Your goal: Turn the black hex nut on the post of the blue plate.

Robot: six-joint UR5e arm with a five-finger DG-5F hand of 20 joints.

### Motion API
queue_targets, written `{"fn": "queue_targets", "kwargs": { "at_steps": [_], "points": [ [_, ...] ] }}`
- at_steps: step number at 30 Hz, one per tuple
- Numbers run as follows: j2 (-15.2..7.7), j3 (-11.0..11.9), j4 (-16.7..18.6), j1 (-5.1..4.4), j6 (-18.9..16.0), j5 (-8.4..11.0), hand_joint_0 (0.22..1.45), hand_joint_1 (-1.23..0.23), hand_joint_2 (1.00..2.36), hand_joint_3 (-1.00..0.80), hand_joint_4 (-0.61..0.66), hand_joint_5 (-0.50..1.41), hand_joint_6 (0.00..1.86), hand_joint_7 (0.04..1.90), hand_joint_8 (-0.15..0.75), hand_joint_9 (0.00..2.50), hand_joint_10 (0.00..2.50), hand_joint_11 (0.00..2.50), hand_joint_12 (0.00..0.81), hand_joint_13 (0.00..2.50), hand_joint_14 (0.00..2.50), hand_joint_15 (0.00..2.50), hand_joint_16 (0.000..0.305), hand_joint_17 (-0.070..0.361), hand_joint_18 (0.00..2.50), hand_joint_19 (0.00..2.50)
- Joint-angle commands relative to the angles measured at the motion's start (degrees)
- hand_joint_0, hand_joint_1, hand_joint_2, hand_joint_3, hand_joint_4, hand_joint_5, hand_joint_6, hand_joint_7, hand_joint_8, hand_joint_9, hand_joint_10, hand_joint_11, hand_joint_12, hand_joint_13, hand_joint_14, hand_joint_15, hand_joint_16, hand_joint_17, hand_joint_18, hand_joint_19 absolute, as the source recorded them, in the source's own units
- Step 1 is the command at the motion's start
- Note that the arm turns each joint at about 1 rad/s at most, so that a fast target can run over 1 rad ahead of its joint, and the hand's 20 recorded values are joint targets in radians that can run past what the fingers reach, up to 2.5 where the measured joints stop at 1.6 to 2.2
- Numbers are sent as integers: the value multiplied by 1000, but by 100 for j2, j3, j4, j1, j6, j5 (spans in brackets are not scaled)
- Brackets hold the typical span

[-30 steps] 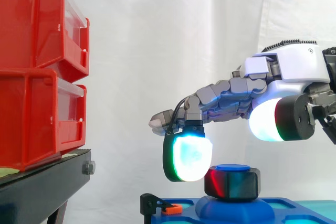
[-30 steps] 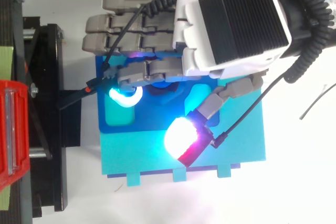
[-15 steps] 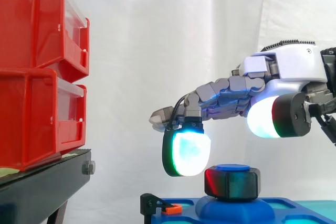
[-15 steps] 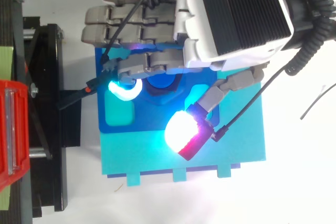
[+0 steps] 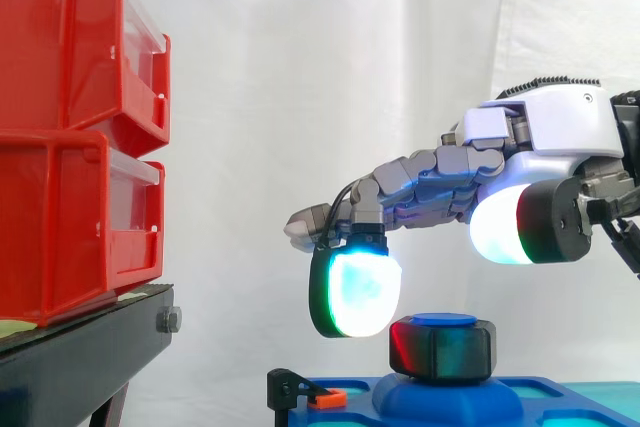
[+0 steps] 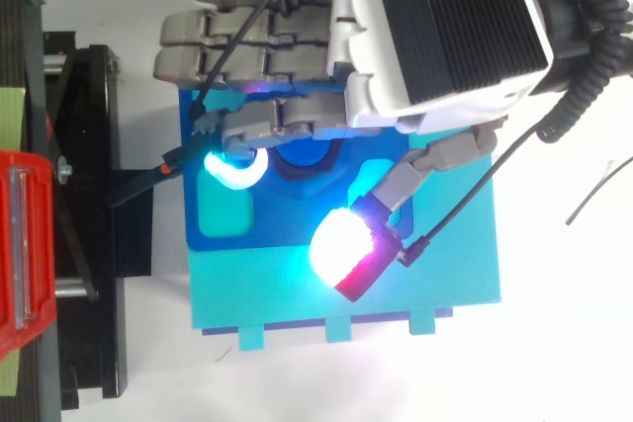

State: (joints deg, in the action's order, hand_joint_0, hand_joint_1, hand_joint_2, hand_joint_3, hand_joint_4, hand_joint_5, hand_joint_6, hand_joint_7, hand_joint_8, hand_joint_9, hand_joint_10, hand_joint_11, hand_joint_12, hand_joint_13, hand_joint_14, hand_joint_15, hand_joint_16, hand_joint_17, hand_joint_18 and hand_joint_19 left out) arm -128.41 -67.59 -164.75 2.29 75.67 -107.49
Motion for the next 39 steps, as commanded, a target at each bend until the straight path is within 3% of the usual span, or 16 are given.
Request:
{"fn": "queue_targets", "kwargs": {
  "at_steps": [1, 9, 12, 22, 39],
  "points": [
    [0, 1, -5, -9, 1, 8, 472, -342, 1000, -500, 204, -214, 502, 1061, 237, 149, 0, 8, 367, 143, 0, 13, 58, 129, 0, 62],
    [-8, -61, 30, -53, 1, 35, 472, -342, 1000, -500, 207, -214, 502, 1060, 239, 150, 0, 7, 367, 144, 1, 17, 57, 129, 0, 61],
    [0, -210, 277, -79, -8, 114, 472, -343, 1000, -500, 207, -213, 502, 1060, 238, 151, 0, 0, 367, 144, 0, 17, 57, 129, 0, 55],
    [0, -210, 320, -88, 1, 105, 472, -343, 1000, -500, 207, -214, 502, 1059, 238, 151, 0, 8, 367, 146, 0, 14, 57, 129, 0, 53],
    [0, -210, 312, 44, 62, -9, 473, -320, 1000, -500, 199, -219, 502, 1069, 229, 117, 0, 33, 361, 113, 0, 34, 57, 127, 0, 86]
  ]
}}
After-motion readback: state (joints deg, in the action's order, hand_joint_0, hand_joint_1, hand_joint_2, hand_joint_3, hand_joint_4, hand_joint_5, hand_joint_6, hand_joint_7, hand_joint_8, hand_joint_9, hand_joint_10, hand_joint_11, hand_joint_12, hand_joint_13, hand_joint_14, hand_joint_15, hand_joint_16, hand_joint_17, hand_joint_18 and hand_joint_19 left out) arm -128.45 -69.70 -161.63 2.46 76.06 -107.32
